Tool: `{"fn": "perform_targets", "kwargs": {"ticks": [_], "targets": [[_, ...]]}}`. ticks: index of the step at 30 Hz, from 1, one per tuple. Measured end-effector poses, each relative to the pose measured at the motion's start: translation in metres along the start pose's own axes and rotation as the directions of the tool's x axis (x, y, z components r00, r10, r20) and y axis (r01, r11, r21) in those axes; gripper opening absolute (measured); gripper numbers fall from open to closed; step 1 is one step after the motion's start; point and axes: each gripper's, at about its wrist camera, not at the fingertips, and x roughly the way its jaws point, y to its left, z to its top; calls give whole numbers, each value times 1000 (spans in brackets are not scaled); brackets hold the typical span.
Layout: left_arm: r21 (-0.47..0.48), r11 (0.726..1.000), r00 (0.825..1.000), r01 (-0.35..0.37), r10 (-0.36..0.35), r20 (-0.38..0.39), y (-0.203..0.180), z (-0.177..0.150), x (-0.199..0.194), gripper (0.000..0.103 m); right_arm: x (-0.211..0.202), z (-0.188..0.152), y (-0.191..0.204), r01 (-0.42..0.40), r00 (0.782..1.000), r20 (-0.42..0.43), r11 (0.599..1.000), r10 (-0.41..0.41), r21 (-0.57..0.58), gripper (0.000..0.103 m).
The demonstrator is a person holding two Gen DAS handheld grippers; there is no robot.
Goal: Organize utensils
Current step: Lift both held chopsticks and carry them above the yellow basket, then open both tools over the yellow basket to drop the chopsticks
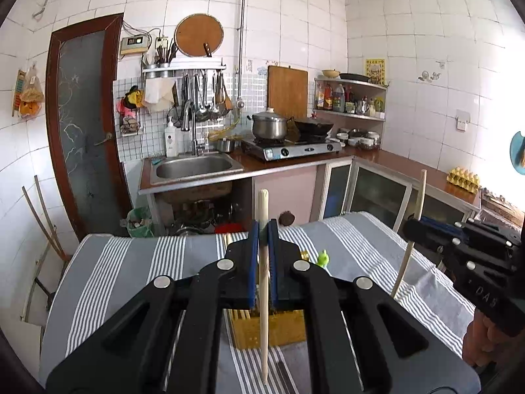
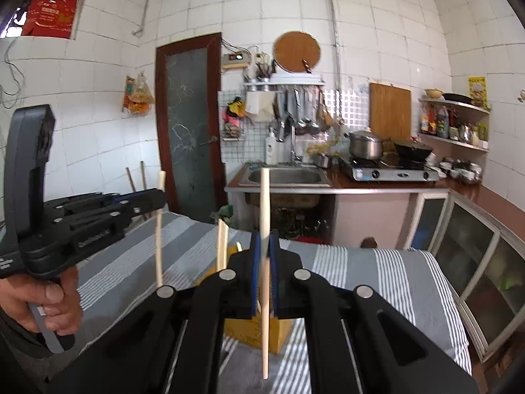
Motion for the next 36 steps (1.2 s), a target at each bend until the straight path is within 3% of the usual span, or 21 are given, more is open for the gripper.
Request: {"fn": "perform_targets", "kwargs": {"ticks": [11,18,26,28,29,30,31,36], "targets": [[4,1000,997,3,-3,80,10,39,29,5,37,27,-6,-14,999,31,1000,14,15,6],[-22,1000,997,-8,10,72,20,44,60,5,63,37,-12,-9,999,43,1000,8,26,6],[-52,999,1000,-14,16,20,27,26,90,5,100,20,-17,-1,1000,-10,999,1,40,6],[-68,998,1000,-18,18,1,31,19,96,5,115,11,-12,-26,996,-82,1000,27,18,13],[-75,997,1000,-23,22,-19,34,13,100,16,119,9,-10,-27,995,-96,1000,27,9,19],[-80,997,999,-25,22,-36,36,9,104,26,120,6,-10,-16,995,-96,1000,16,6,34],[-88,995,999,-37,33,-42,39,6,105,43,118,6,-11,-10,996,-85,1000,11,13,45],[-110,990,996,-87,85,-24,55,1,90,61,89,15,-22,12,1000,-12,998,-11,60,46]]}}
